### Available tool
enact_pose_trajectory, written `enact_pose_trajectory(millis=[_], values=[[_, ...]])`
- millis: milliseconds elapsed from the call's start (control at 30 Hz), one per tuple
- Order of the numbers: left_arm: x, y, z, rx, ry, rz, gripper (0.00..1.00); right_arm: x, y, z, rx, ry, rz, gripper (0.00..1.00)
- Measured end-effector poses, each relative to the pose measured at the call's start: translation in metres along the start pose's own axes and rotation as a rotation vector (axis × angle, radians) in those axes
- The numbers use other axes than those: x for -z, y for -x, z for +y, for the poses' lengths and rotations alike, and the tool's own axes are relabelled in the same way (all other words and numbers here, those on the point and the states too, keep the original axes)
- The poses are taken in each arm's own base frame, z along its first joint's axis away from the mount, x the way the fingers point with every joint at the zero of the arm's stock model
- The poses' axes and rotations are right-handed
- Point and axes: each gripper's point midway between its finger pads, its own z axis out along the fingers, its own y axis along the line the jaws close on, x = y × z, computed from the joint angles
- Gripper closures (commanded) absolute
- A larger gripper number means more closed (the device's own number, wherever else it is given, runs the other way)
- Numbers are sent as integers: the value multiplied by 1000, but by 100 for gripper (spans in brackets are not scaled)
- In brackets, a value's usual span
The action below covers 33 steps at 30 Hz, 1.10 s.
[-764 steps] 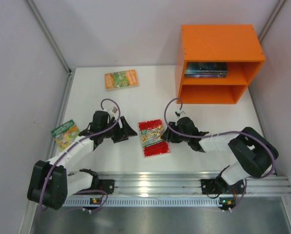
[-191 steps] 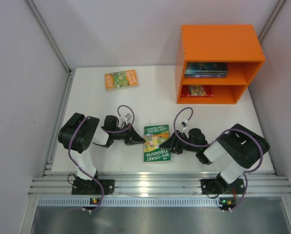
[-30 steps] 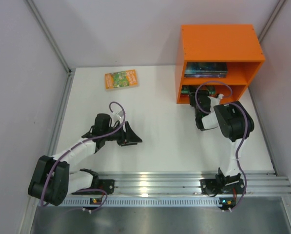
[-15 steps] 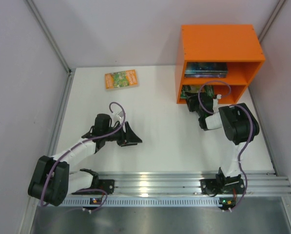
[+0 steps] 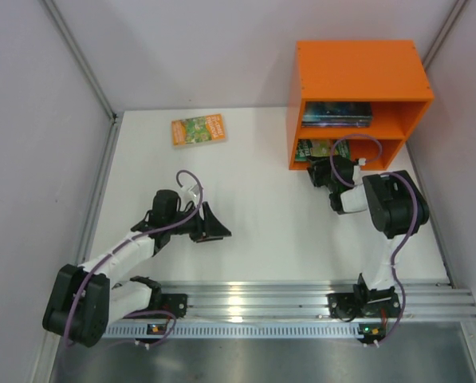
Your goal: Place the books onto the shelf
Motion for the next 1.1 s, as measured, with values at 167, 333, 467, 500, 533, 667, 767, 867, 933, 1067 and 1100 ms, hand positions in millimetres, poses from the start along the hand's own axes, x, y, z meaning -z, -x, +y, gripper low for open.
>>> enact_pose_trajectory(millis=[167,333,467,500,533,667,767,867,933,1067,1100], values=[[1,-2,2,10,9,-3,41,1,4,-5,-22,-10,-5,56],[1,-4,4,21,16,1,41,1,7,-2,-33,0,-7,60],[1,-5,5,26,24,2,41,1,11,-1,-37,3,-8,63],[1,-6,6,27,25,3,41,1,12,-1,-37,3,-8,63],[1,-6,6,28,27,3,41,1,13,-1,-38,4,-9,64],[0,-6,8,31,33,1,41,1,13,0,-39,8,-9,72],[0,-6,8,32,36,0,42,1,13,4,-39,20,-5,80],[-1,-7,8,31,36,2,42,1,14,7,-40,28,-1,85],[-1,-7,8,31,37,3,42,0,14,9,-40,30,1,87],[-2,-9,8,32,39,8,42,-2,15,14,-41,39,1,85],[-2,-9,8,33,40,9,42,-3,15,15,-41,41,1,85]])
